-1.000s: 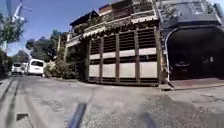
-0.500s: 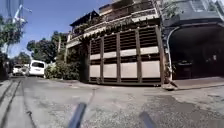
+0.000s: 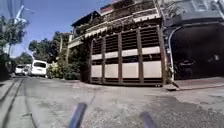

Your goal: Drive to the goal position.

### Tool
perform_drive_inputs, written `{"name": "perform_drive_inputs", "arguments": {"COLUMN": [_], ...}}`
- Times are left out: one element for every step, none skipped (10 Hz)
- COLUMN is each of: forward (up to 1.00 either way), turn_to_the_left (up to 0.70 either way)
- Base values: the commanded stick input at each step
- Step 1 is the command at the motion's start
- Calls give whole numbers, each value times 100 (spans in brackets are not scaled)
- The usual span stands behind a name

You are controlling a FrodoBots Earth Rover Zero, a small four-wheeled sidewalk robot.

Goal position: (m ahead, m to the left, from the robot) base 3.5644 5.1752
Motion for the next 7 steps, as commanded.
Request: {"name": "perform_drive_inputs", "arguments": {"forward": [0,0,0,0,0,0,0], "turn_to_the_left": [70,70,70,70,70,70,70]}}
